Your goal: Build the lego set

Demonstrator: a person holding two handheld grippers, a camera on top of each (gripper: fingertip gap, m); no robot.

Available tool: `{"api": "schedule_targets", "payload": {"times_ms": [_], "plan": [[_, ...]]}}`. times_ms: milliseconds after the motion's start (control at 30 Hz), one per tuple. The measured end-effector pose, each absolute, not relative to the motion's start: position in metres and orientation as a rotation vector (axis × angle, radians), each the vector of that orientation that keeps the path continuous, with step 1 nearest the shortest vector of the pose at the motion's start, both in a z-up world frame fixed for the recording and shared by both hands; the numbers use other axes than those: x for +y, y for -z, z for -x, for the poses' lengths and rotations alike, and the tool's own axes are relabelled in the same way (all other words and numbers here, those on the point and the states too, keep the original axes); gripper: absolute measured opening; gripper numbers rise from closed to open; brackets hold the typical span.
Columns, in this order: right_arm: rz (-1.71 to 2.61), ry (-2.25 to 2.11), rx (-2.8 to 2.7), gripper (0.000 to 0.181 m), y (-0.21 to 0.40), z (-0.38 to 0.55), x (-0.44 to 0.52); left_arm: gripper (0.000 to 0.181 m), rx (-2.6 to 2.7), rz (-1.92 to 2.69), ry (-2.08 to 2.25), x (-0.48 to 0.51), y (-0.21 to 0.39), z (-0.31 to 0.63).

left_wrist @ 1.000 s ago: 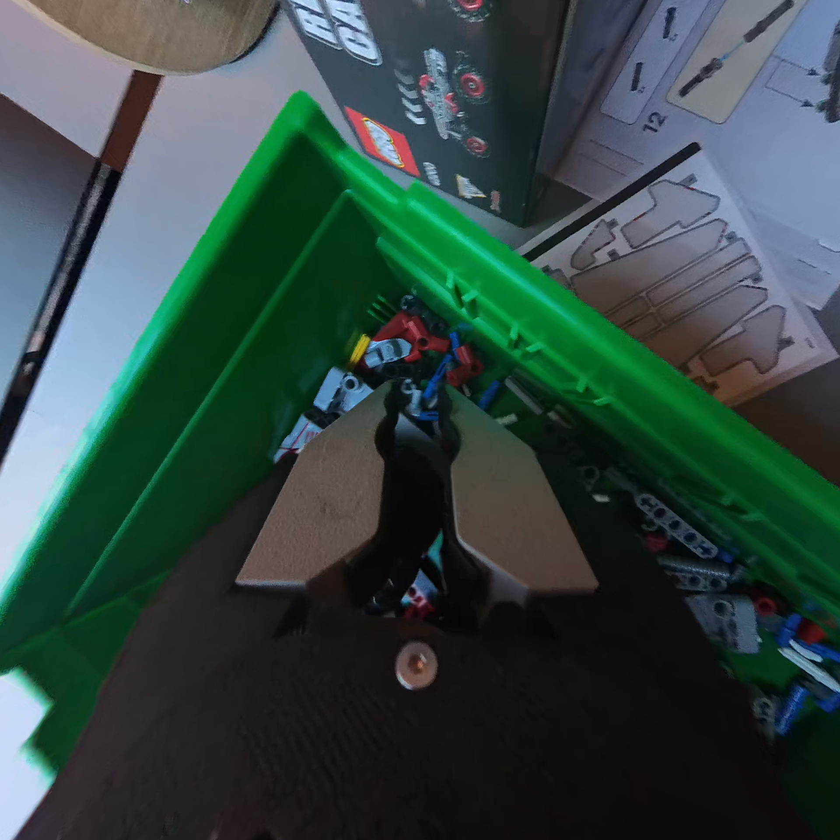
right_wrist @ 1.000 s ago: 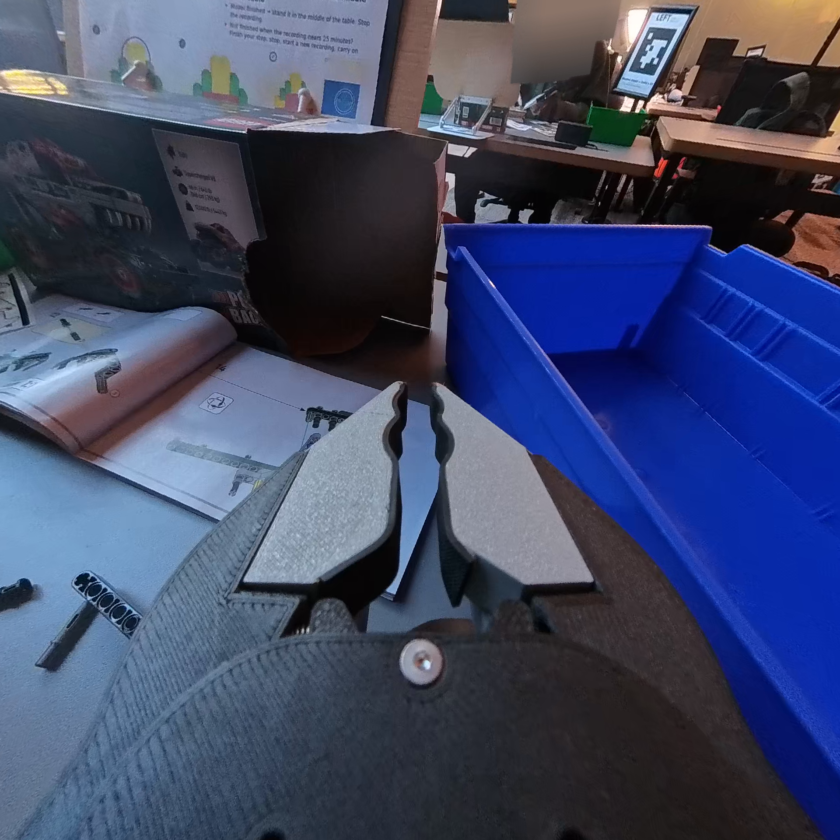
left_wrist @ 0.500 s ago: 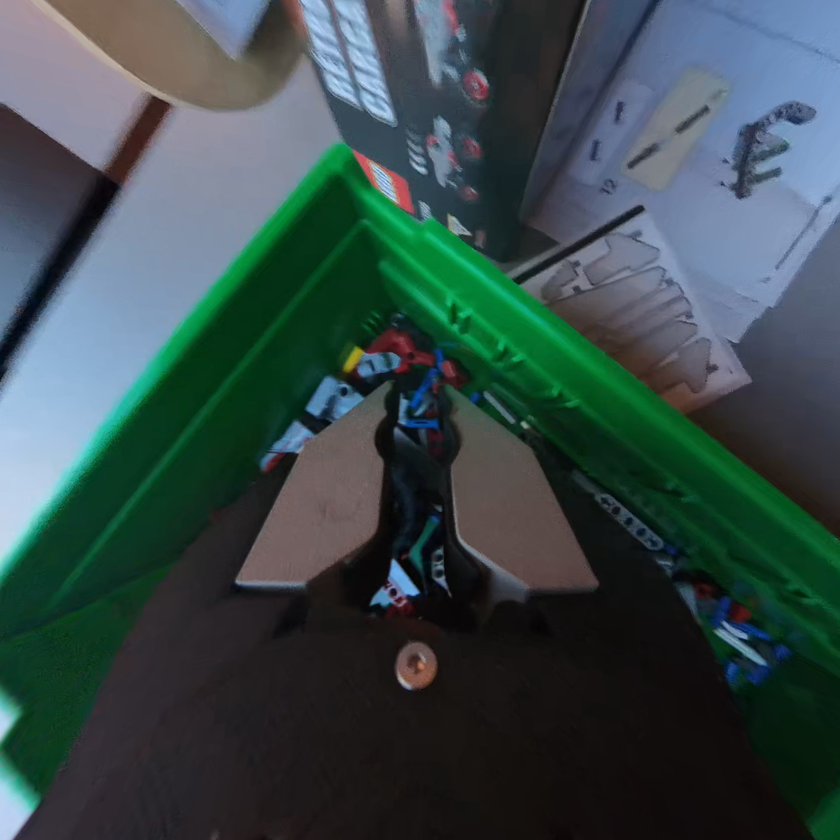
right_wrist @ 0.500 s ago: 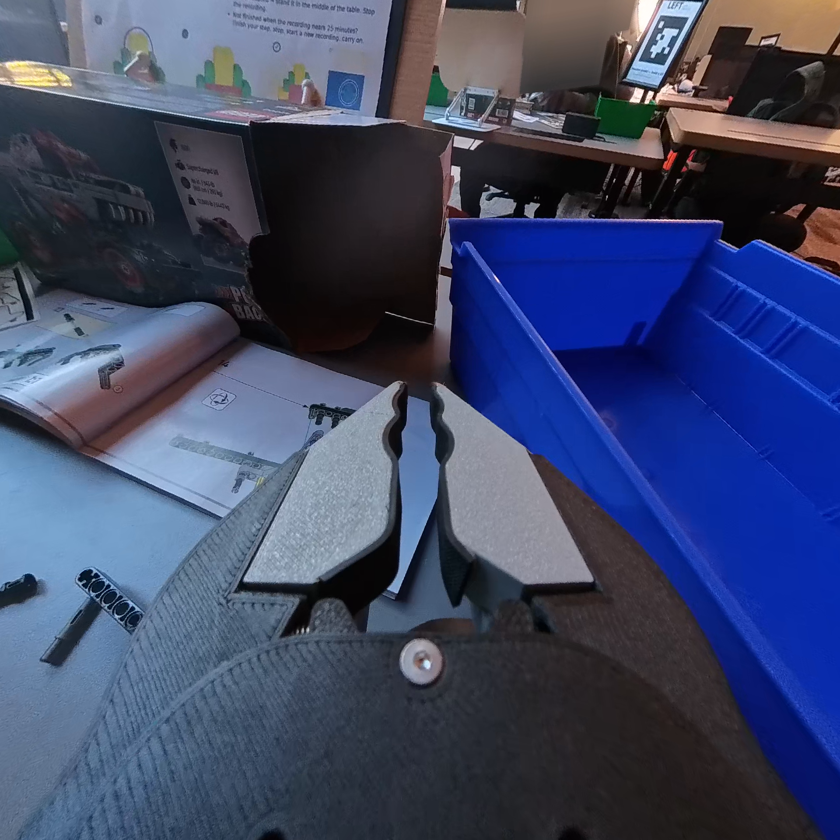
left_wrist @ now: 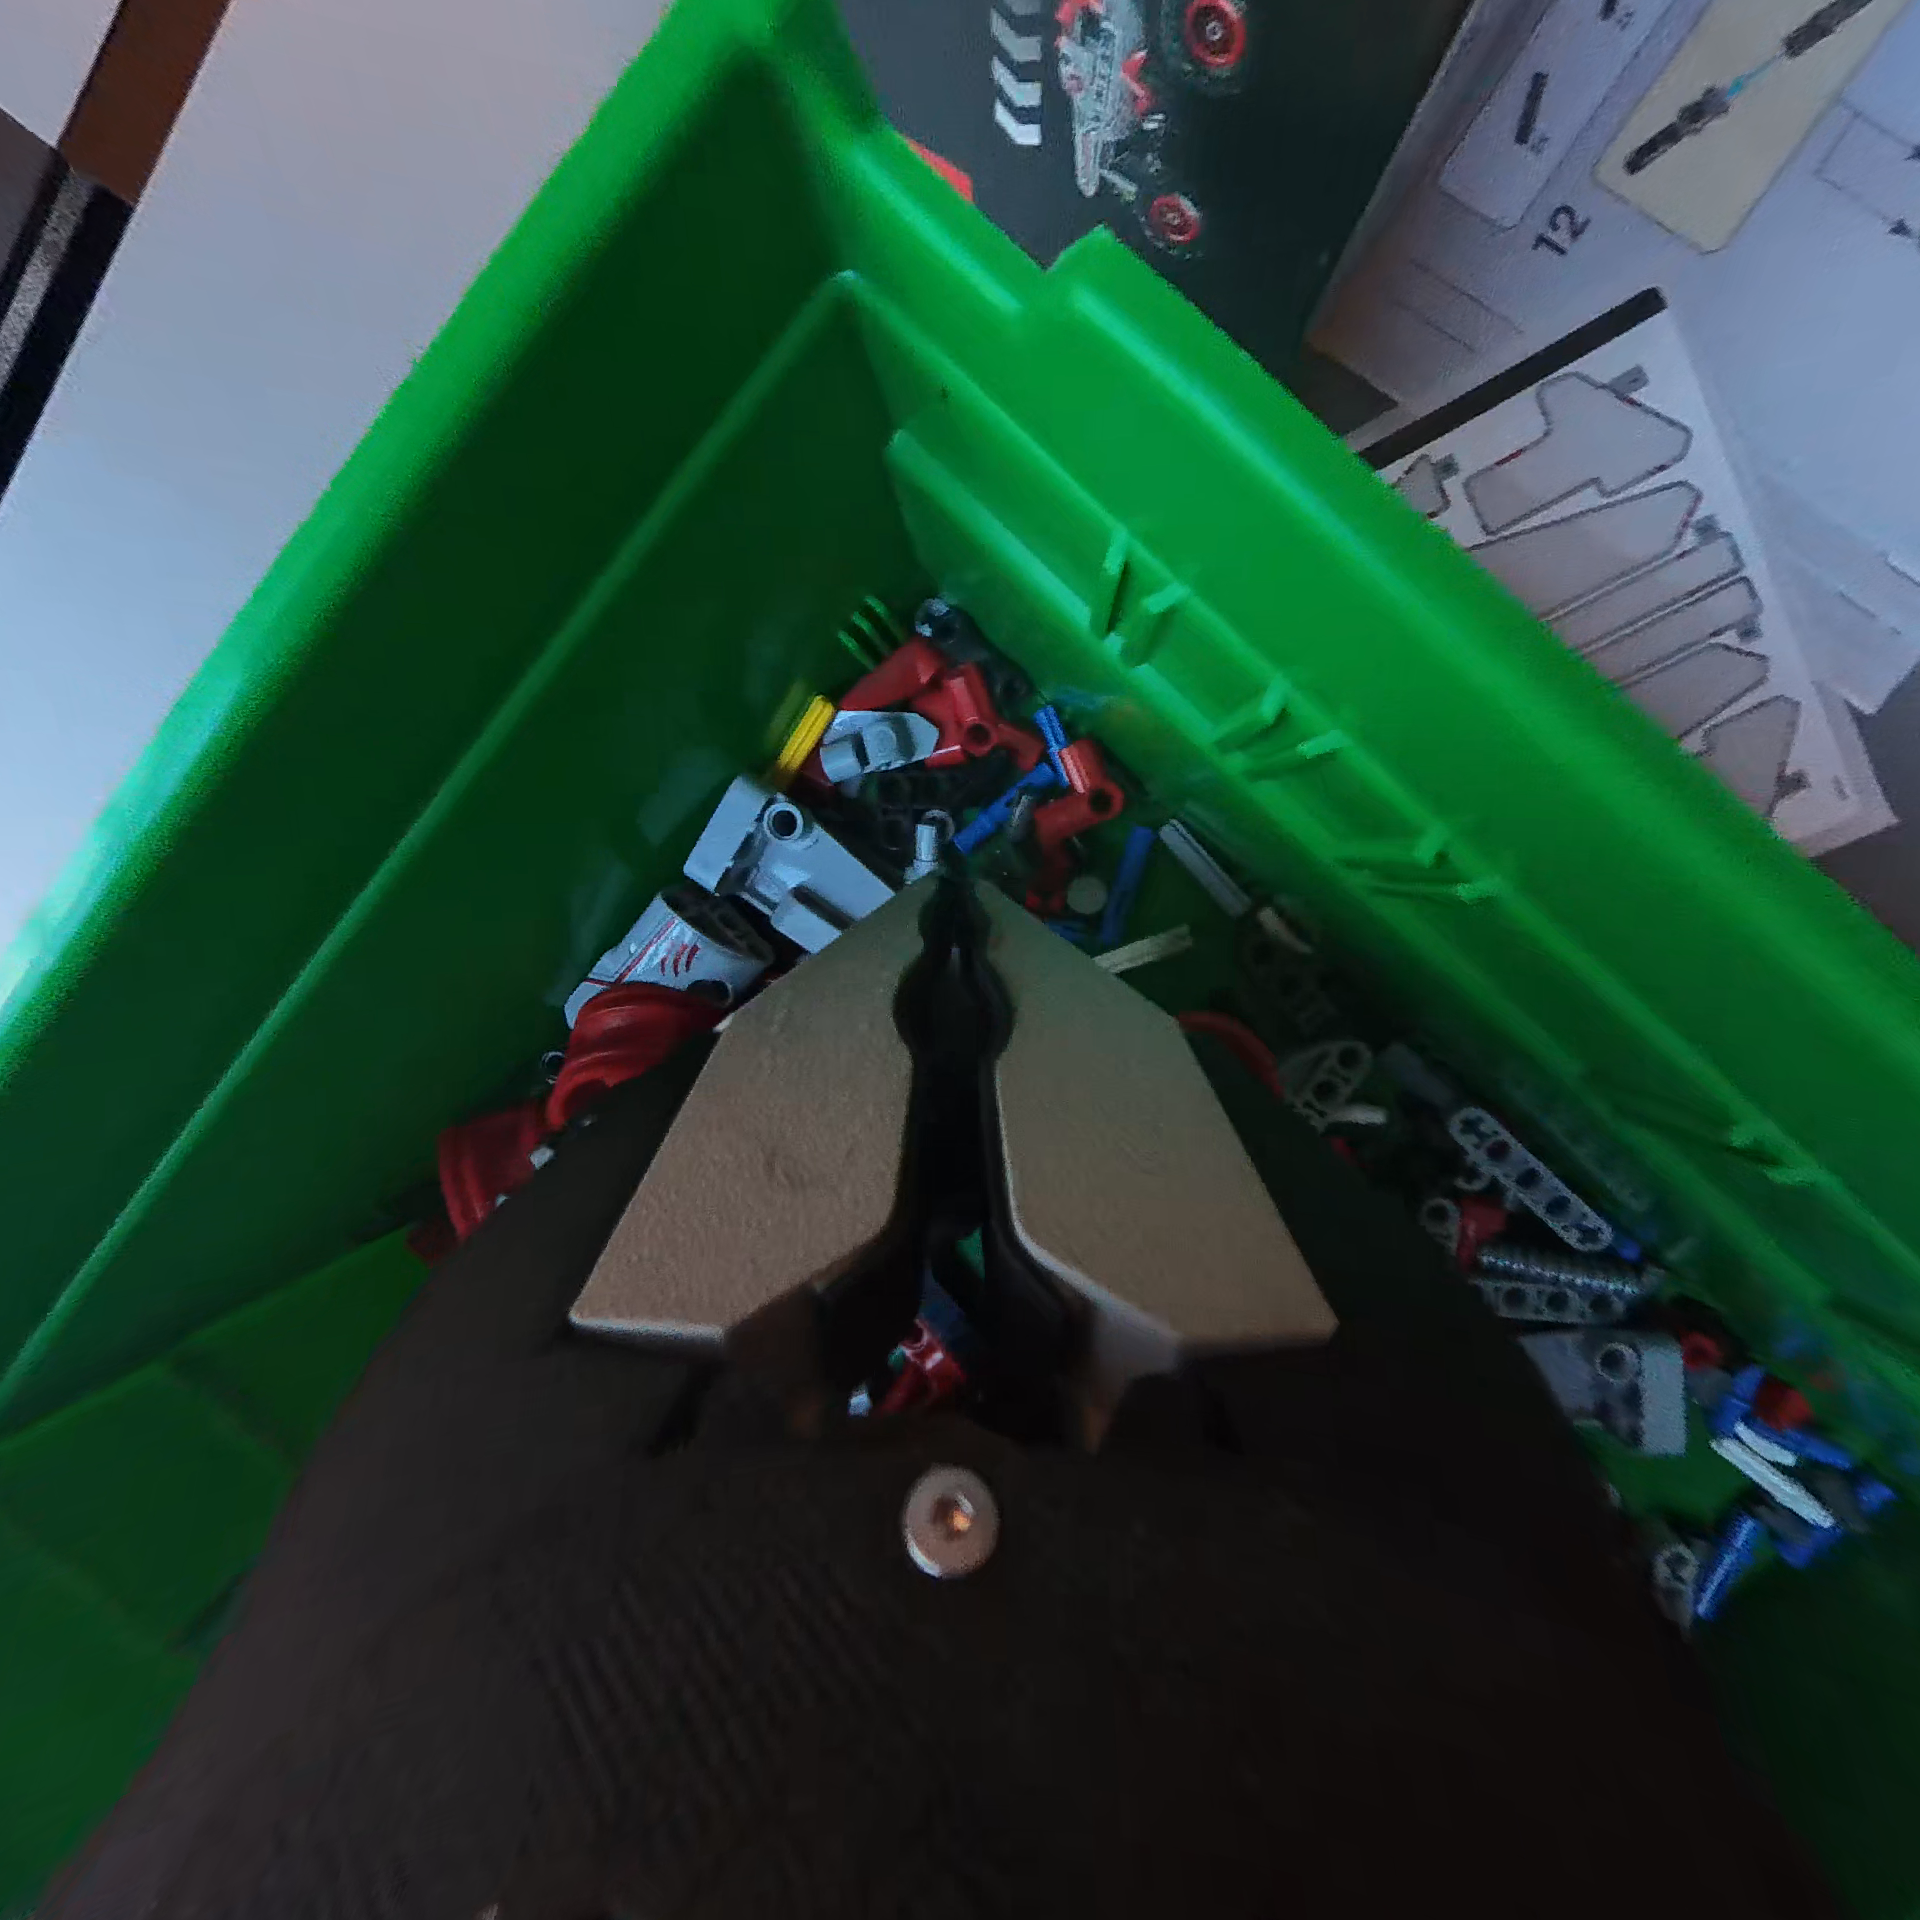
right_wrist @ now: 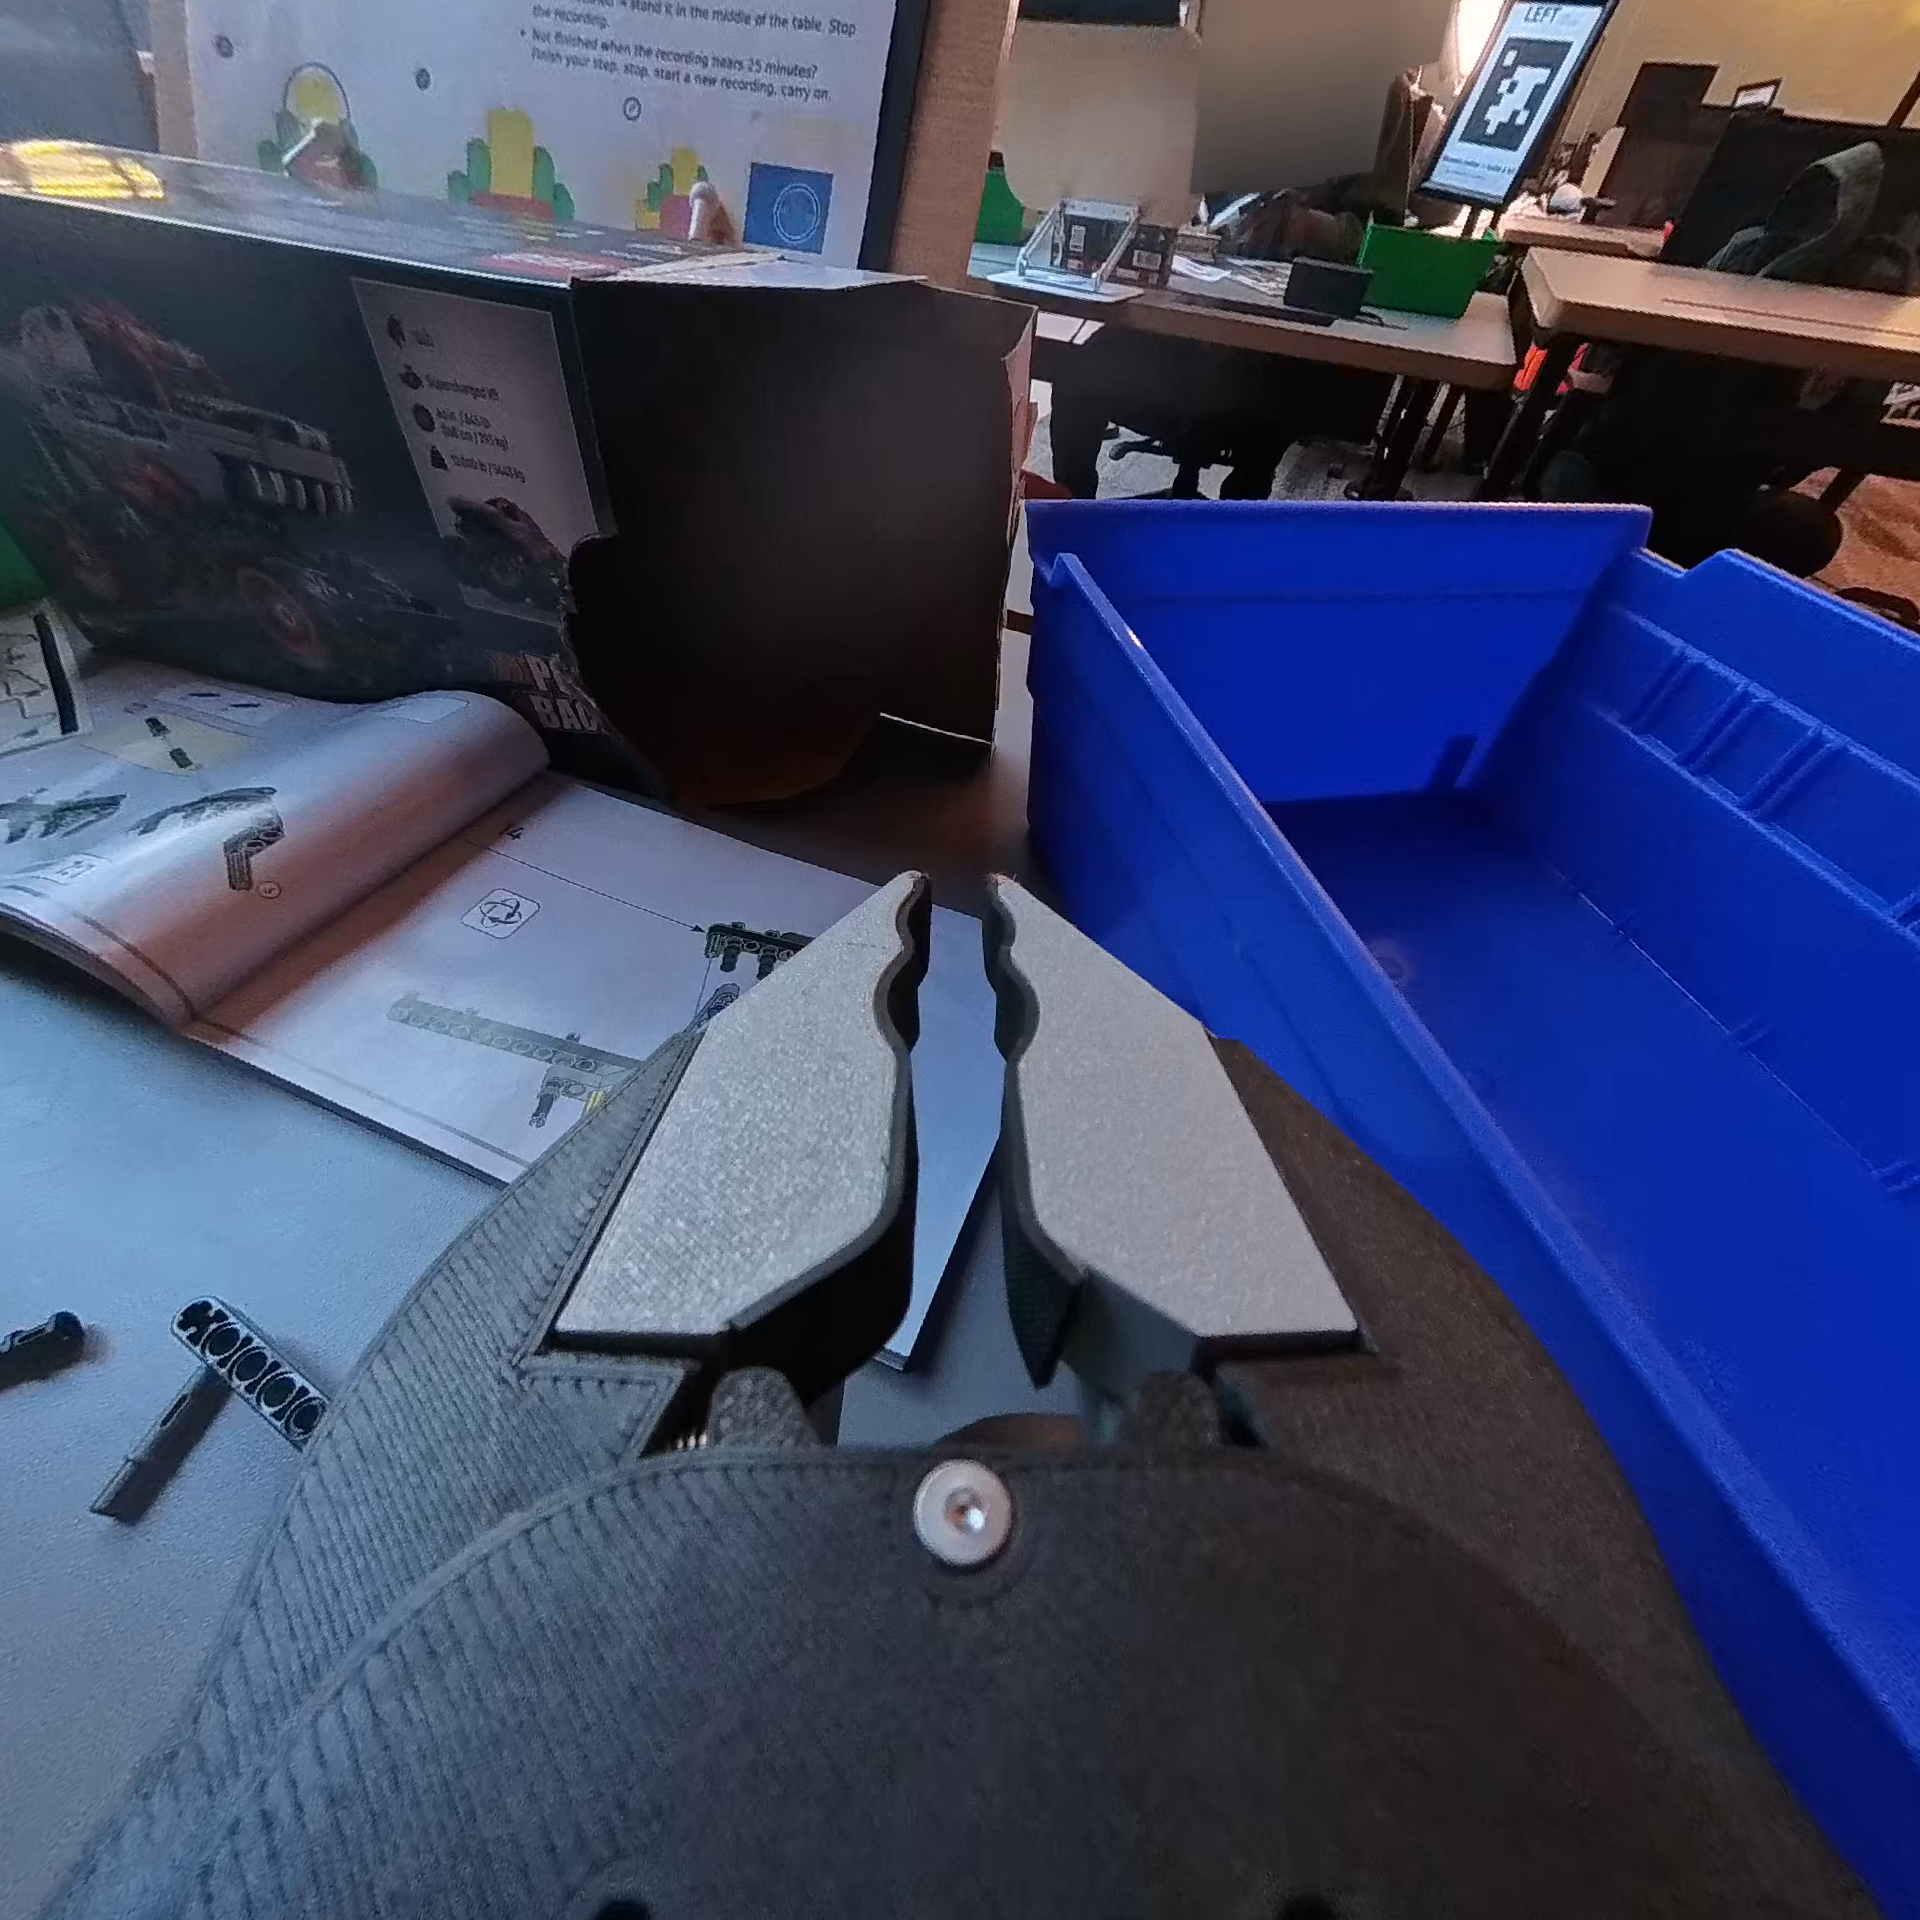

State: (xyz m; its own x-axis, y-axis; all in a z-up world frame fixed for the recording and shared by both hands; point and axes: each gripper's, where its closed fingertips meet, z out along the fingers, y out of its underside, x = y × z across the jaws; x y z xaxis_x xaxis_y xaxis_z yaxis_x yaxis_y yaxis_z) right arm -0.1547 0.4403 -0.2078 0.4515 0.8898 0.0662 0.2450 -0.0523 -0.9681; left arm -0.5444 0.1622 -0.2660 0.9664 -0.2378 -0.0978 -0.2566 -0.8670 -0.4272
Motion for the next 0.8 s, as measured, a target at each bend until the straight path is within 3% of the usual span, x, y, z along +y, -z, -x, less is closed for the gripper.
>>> {"api": "schedule_targets", "payload": {"times_ms": [567, 800], "plan": [[1.572, -0.715, -1.024, 0.006, 0.208, 0.155, 0.440, 0.000, 0.402, 2.613, -0.062, 0.169, 0.260, 0.536], [1.572, -0.715, -1.022, 0.006, 0.208, 0.155, 0.440, 0.008, 0.388, 2.629, -0.119, 0.168, 0.260, 0.543]]}}
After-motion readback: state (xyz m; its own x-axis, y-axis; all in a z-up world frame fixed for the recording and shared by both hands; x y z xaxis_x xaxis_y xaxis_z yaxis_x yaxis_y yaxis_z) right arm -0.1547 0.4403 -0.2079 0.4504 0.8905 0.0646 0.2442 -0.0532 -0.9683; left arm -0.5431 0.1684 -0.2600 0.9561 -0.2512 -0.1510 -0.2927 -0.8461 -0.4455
